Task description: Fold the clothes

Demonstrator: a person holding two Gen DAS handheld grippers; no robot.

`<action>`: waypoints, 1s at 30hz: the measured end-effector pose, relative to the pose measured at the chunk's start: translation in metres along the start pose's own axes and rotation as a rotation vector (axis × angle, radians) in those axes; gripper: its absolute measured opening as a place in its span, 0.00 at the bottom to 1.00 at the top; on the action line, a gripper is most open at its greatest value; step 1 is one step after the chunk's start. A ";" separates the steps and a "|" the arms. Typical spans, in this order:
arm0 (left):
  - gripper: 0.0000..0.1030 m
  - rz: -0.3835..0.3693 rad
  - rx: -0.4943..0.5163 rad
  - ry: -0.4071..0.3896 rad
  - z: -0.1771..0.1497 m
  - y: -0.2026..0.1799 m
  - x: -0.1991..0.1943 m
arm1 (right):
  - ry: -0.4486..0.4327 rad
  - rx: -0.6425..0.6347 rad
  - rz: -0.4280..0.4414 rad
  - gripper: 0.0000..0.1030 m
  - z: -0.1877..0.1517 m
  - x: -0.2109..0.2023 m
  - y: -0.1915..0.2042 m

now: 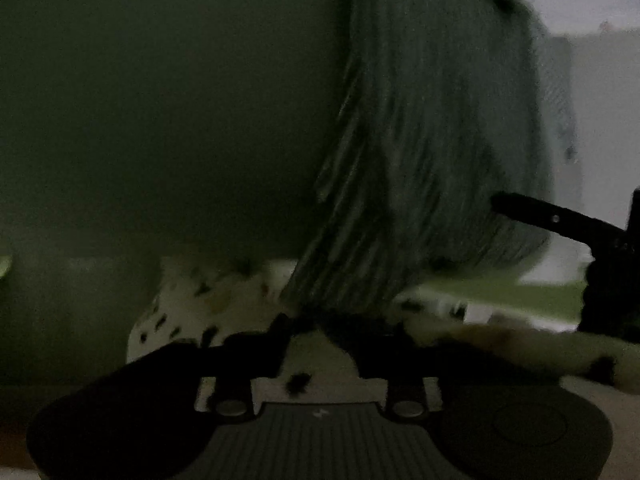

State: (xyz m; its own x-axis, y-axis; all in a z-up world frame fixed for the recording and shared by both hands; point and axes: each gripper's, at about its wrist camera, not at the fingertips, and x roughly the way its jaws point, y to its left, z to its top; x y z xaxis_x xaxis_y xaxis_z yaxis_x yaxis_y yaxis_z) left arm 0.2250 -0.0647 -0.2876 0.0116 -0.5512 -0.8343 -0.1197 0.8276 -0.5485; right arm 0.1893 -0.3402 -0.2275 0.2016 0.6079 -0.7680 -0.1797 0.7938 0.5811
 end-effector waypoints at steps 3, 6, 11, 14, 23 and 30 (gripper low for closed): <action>0.51 0.000 0.000 -0.138 0.017 -0.006 -0.030 | -0.139 0.111 -0.015 0.50 0.025 -0.023 -0.022; 0.57 0.037 0.011 -0.284 0.048 -0.021 -0.051 | -0.276 0.220 -0.059 0.71 0.051 -0.043 -0.055; 0.62 0.051 0.035 -0.439 0.105 -0.046 -0.067 | -0.470 0.307 -0.205 0.75 0.099 -0.068 -0.101; 0.62 0.075 0.052 -0.477 0.144 -0.048 -0.062 | -0.558 0.363 -0.270 0.70 0.127 -0.072 -0.131; 0.62 0.079 0.064 -0.559 0.260 -0.077 -0.048 | -0.714 0.535 -0.497 0.65 0.225 -0.063 -0.211; 0.62 -0.023 0.071 -0.590 0.323 -0.090 -0.035 | -0.701 0.528 -0.604 0.68 0.276 -0.029 -0.241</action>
State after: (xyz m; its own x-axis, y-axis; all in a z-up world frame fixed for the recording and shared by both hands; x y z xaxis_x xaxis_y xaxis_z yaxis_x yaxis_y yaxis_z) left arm 0.5565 -0.0857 -0.2275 0.5654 -0.4338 -0.7015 -0.0468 0.8323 -0.5524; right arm 0.4925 -0.5430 -0.2712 0.6573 -0.1474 -0.7391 0.5420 0.7739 0.3277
